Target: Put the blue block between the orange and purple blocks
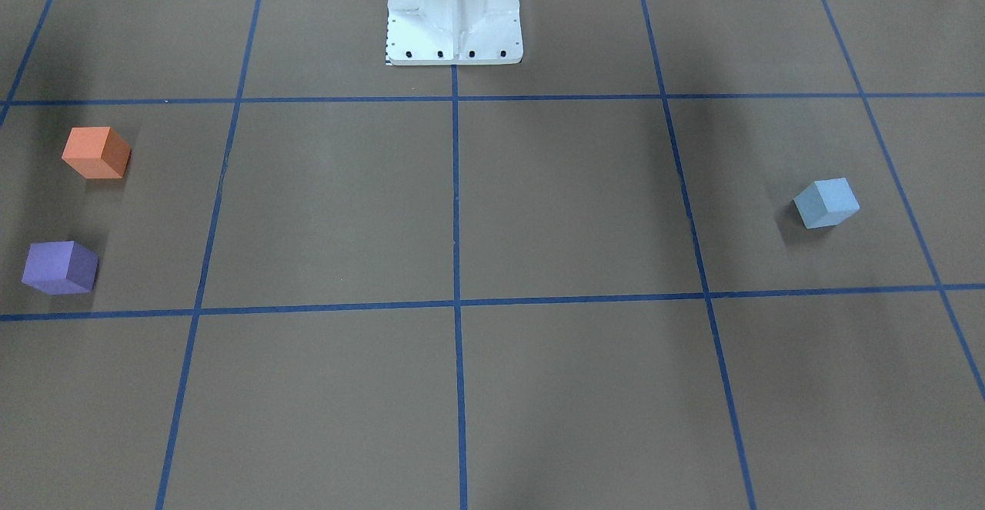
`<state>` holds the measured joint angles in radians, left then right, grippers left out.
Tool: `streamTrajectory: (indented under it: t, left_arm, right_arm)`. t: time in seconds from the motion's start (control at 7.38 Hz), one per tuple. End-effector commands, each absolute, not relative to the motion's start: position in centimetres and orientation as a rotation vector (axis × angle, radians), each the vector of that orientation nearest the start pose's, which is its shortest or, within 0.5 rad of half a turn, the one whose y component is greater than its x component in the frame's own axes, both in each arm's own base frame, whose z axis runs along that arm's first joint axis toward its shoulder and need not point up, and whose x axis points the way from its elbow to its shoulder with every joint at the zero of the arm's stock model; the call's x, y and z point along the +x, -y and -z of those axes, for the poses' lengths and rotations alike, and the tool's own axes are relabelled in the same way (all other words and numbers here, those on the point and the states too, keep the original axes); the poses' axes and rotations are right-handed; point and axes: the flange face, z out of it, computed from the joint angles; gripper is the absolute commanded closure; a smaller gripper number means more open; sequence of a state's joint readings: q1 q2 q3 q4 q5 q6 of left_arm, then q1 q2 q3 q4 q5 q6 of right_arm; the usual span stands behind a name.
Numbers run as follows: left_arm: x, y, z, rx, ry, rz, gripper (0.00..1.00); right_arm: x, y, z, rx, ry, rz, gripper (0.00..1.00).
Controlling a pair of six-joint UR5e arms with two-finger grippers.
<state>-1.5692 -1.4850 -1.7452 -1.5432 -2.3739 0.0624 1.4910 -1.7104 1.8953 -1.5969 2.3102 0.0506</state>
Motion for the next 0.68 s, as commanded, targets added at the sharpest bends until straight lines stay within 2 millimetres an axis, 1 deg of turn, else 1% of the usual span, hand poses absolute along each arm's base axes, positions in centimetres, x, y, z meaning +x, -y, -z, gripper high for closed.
streamTrajectory:
  t: [0.0,0.27,0.41,0.54]
  left_arm:
    - [-6.1,45.8,-61.2,0.087,-0.801,-0.087,0.00]
    - [-6.1,46.6,-59.9,0.139,-0.789,-0.109,0.00]
    - [-6.1,46.6,-60.0,0.142,-0.792,-0.109,0.00]
    - [-5.7,47.9,-59.4,0.162,-0.792,-0.120,0.00]
  right_arm:
    - [3.1,44.1,-56.7,0.105,0.746,0.086,0.00]
    - [2.9,44.3,-56.5,0.105,0.747,0.090,0.00]
    - [2.5,44.5,-56.4,0.105,0.748,0.100,0.00]
    - [1.8,44.7,-56.2,0.105,0.747,0.116,0.00]
